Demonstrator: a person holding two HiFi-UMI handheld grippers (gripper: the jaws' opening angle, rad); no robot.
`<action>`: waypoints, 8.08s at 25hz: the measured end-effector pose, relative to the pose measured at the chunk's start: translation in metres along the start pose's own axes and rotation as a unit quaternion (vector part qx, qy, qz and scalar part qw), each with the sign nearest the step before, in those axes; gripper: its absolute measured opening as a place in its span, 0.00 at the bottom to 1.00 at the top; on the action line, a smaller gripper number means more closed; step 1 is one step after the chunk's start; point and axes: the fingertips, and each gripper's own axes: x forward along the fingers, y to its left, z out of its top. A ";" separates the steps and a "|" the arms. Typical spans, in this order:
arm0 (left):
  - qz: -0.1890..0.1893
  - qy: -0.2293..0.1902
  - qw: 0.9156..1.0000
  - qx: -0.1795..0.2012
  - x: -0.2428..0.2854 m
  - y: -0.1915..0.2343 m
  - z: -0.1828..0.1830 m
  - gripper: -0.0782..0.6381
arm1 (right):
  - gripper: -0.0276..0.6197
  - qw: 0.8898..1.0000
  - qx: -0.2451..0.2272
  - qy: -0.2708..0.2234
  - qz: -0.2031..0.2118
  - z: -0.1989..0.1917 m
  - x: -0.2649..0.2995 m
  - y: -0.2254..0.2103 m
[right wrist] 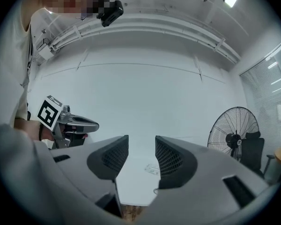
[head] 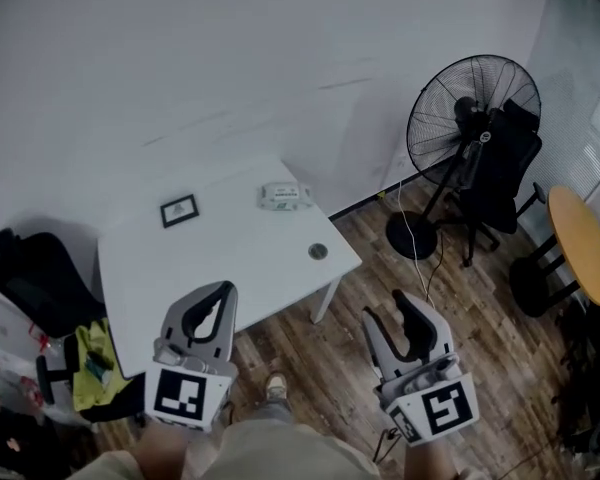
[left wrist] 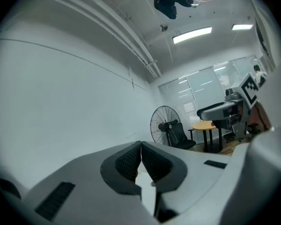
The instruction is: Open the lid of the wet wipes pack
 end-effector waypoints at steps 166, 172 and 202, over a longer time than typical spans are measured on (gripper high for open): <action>-0.010 0.372 0.906 -0.202 0.495 0.135 -0.467 0.14 | 0.14 0.896 -0.121 0.372 0.213 -0.465 0.653 -0.179; -0.004 0.351 0.882 -0.315 0.480 0.139 -0.450 0.14 | 0.09 0.925 -0.041 0.322 0.198 -0.396 0.637 -0.190; 0.052 0.082 0.992 -0.082 0.373 0.159 -0.082 0.14 | 0.09 0.977 -0.027 0.061 0.204 -0.066 0.414 -0.202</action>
